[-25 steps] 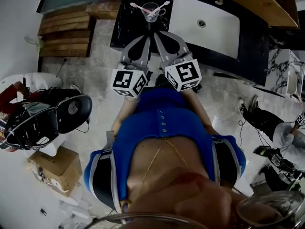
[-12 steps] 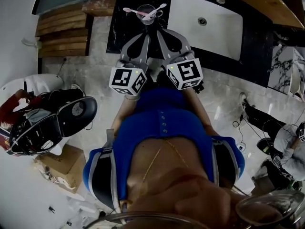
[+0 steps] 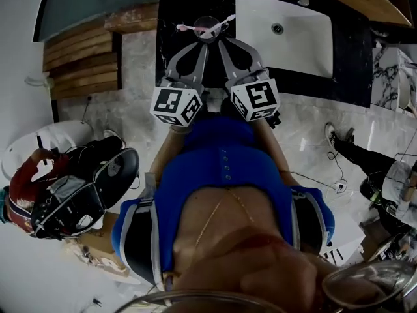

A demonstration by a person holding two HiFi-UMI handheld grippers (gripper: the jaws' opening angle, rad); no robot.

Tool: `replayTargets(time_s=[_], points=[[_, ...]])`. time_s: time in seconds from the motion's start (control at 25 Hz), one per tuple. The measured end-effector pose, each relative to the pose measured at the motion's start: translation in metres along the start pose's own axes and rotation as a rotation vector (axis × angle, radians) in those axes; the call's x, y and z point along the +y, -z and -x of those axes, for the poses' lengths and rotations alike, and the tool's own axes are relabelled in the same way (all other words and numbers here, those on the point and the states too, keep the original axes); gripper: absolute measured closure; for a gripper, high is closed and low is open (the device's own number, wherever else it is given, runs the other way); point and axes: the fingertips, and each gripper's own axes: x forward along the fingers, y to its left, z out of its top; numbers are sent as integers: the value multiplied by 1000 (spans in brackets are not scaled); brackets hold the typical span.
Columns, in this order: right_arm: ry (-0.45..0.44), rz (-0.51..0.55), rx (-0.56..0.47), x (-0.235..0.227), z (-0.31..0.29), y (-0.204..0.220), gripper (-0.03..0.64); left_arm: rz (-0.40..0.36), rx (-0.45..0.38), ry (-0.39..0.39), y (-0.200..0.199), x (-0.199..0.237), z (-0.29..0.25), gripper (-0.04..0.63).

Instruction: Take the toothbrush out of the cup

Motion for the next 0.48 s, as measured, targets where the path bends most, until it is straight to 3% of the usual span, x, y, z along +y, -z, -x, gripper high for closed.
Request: replayTargets(time_s=[0.32, 0.48], points=[[46, -4, 26, -1, -14, 7, 615, 17, 40, 18, 15, 28, -5, 592], [55, 4, 40, -2, -18, 11, 615, 67, 64, 4, 31, 46, -9, 591]])
